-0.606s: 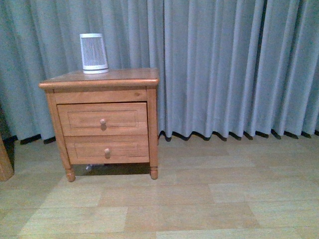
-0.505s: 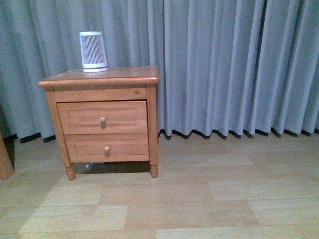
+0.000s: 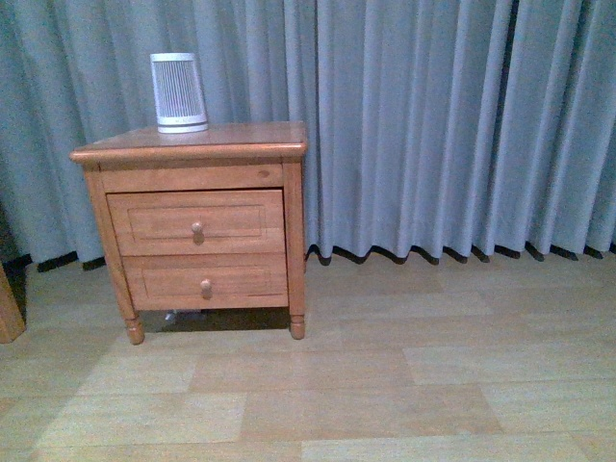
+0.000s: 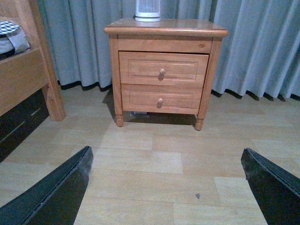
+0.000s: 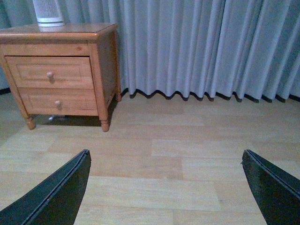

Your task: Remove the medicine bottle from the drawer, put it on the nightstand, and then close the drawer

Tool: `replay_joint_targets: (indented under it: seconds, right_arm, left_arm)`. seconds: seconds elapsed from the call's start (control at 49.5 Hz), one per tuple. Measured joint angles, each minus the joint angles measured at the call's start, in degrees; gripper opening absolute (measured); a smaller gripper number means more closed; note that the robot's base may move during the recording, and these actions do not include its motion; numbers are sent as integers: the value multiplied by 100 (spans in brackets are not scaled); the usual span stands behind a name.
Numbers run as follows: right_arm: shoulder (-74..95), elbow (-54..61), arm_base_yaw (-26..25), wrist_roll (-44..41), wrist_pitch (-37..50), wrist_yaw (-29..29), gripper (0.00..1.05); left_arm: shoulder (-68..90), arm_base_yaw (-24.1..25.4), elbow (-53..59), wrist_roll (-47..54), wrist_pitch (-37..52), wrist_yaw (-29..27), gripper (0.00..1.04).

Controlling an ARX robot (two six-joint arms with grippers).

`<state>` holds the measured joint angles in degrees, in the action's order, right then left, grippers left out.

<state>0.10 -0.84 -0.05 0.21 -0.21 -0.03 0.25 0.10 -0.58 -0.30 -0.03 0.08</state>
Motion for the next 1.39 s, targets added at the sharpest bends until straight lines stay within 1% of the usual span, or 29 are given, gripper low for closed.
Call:
replay_joint_targets:
  seconds: [0.889, 0.909, 0.949, 0.97, 0.99, 1.03, 1.111, 1.232, 1.293, 1.394]
  right_arm:
    - [0, 0, 0, 0, 2, 0, 98]
    - [0, 0, 0, 0, 2, 0, 98]
    - [0, 0, 0, 0, 0, 4, 98]
    - [2, 0, 0, 0, 0, -17, 98]
    - [2, 0, 2, 0, 0, -15, 98]
    - [2, 0, 0, 0, 0, -15, 98]
    - [2, 0, 0, 0, 0, -7, 98]
    - [2, 0, 0, 0, 0, -2, 98]
    - [2, 0, 0, 0, 0, -4, 98]
    - [2, 0, 0, 0, 0, -2, 98]
  left_arm:
    - [9, 2, -2, 0, -11, 13, 98]
    - [144, 81, -127, -74, -354, 330, 98]
    - [758, 389, -625, -149, -1401, 1019, 98]
    - [1064, 531, -833, -151, -1759, 1244, 98]
    - [1244, 610, -951, -153, -1849, 1318, 98]
    - [1615, 754, -1180, -164, -1733, 1443, 98]
    - [2787, 890, -2151, -144, -822, 1515, 98]
    - [4325, 774, -3449, -70, 275, 1493, 98]
    - [4894, 656, -3875, -37, 634, 1373, 98]
    - [6135, 363, -4642, -28, 1429, 800, 98]
